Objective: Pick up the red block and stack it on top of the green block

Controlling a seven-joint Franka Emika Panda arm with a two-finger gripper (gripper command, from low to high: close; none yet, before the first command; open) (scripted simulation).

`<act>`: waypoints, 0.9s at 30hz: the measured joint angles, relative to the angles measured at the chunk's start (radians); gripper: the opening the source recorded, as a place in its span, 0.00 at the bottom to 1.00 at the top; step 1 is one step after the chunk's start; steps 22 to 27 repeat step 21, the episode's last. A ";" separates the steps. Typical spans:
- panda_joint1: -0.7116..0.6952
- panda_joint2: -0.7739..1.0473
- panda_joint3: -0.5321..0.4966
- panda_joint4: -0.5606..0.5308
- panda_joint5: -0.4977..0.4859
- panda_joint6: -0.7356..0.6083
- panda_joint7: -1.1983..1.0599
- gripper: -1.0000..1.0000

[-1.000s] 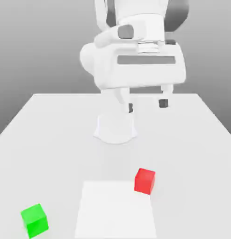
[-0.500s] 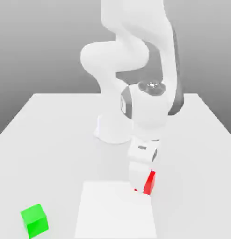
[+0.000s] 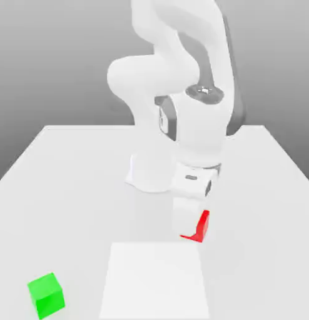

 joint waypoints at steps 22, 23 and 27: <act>-0.382 0.378 -0.171 0.471 0.216 -0.107 0.320 1.00; -0.382 0.378 -0.171 0.471 0.216 -0.107 0.320 1.00; -0.382 0.378 -0.171 0.471 0.216 -0.107 0.320 1.00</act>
